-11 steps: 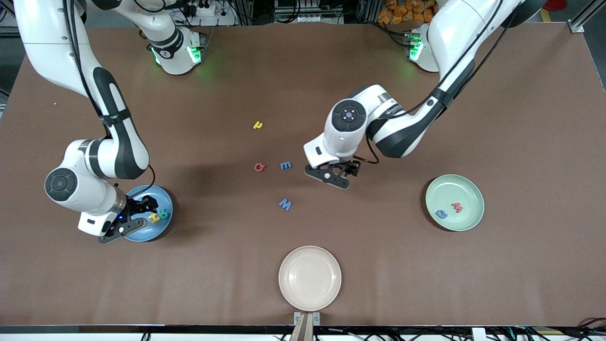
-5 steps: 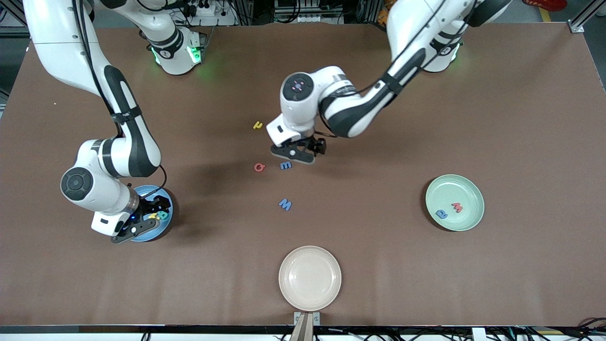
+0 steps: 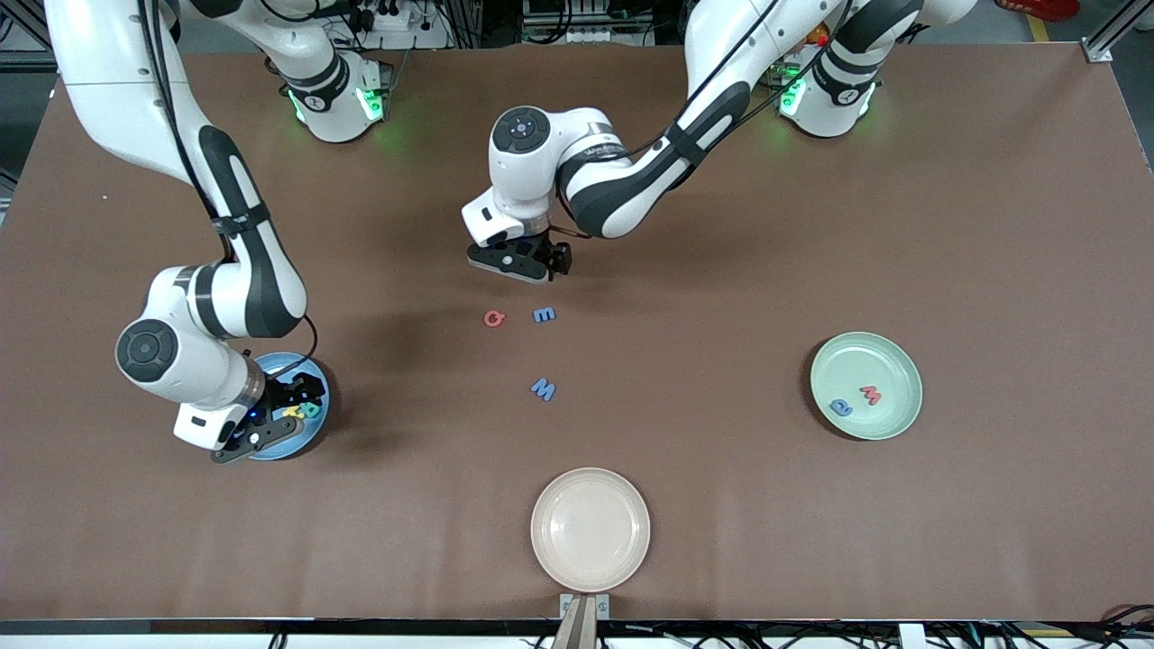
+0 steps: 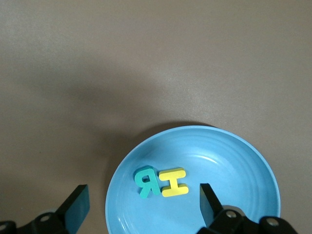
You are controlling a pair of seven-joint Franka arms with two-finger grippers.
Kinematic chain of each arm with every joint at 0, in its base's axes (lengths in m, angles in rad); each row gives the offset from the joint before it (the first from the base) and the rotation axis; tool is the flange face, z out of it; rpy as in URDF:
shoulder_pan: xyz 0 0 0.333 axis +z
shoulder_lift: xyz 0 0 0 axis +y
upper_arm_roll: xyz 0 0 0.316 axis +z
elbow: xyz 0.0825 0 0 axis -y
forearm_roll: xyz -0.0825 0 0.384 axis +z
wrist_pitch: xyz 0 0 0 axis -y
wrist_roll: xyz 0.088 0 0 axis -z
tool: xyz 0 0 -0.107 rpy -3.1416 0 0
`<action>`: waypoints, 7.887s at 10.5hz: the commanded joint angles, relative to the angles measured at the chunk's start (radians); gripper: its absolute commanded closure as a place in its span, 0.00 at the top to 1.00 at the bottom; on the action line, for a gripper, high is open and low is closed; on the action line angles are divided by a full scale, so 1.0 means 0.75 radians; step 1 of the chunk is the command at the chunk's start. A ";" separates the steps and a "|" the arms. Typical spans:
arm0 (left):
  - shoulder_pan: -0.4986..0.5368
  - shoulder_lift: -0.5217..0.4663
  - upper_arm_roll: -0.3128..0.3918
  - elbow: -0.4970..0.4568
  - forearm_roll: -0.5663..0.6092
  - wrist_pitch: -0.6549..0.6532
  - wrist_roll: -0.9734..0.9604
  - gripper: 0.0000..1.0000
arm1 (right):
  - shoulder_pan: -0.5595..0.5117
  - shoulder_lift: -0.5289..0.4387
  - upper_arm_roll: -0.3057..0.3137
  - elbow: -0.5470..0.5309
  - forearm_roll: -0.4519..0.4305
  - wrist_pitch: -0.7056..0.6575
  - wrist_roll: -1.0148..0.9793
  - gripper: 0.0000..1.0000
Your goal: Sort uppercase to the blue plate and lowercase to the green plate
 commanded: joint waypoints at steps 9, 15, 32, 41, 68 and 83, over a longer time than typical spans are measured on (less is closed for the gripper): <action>-0.262 0.211 0.107 0.200 0.023 0.055 -0.022 1.00 | 0.099 -0.006 0.005 0.030 -0.007 -0.016 0.257 1.00; -0.291 0.242 0.107 0.200 0.021 0.082 -0.028 0.98 | 0.103 -0.008 0.009 0.032 -0.001 -0.043 0.298 1.00; -0.395 0.293 0.185 0.202 0.021 0.147 -0.046 0.78 | -0.003 0.160 0.009 0.299 -0.003 -0.059 0.527 1.00; -0.410 0.281 0.183 0.189 -0.008 0.141 -0.069 0.61 | 0.022 0.313 0.083 0.633 0.034 -0.317 0.531 1.00; 1.027 -0.129 0.136 -0.074 -0.157 -0.434 1.117 0.00 | 0.654 0.514 0.081 0.643 0.032 0.004 0.298 1.00; 1.079 -0.106 0.032 -0.060 -0.157 -0.464 1.101 1.00 | 0.566 0.489 0.077 0.623 0.036 0.021 0.296 0.00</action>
